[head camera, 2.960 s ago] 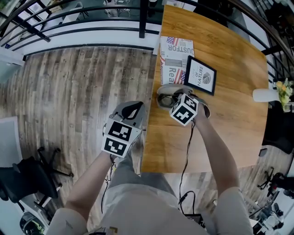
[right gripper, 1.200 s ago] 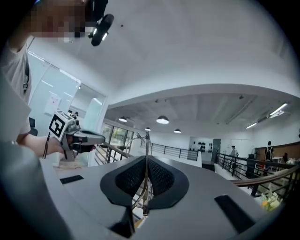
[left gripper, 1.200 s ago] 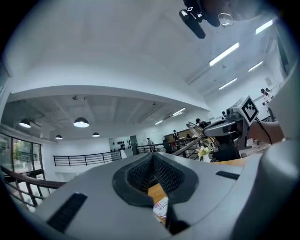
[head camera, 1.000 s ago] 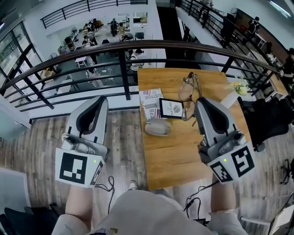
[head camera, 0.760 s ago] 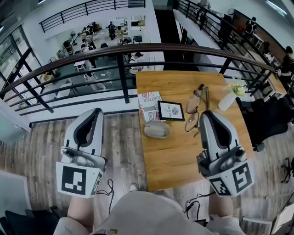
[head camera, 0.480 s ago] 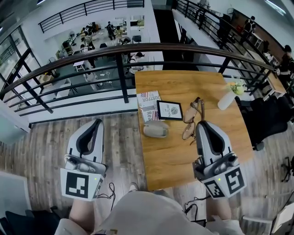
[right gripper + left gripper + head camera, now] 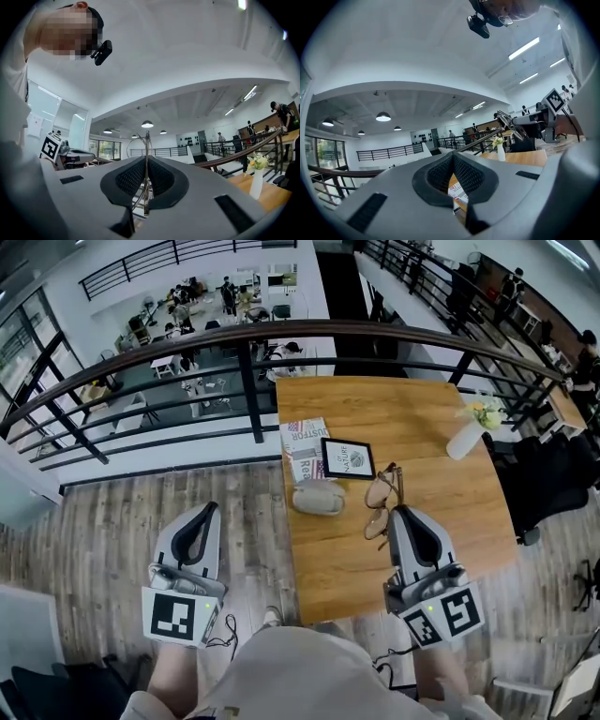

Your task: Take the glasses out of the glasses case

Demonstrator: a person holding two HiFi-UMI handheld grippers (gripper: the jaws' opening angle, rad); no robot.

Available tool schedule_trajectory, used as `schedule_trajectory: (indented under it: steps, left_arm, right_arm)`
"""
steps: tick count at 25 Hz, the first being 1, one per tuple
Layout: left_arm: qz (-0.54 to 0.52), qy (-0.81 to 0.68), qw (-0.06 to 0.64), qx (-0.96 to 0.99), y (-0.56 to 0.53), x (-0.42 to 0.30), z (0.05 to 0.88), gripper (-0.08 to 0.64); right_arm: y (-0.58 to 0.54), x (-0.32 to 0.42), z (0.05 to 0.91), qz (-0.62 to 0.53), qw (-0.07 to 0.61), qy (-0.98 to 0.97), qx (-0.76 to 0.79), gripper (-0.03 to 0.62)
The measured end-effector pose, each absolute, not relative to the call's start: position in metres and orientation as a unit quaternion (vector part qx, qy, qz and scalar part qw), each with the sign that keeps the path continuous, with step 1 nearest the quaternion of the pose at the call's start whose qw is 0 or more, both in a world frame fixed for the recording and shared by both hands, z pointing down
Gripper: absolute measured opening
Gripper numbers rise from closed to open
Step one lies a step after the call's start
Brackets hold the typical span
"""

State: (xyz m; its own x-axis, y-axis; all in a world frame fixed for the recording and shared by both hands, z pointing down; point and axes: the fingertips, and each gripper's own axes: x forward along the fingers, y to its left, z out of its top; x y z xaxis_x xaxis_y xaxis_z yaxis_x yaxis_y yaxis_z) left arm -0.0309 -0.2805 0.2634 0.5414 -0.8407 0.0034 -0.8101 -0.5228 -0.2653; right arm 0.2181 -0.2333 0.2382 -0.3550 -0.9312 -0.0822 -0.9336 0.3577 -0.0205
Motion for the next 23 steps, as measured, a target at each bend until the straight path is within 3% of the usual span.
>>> schedule_trajectory:
  steps: [23]
  left_arm:
    - [-0.079,0.479,0.106,-0.868,-0.288,-0.032,0.269,0.015]
  right_arm:
    - [-0.245,0.215,0.242,-0.005,0.037,0.832,-0.554,0.040]
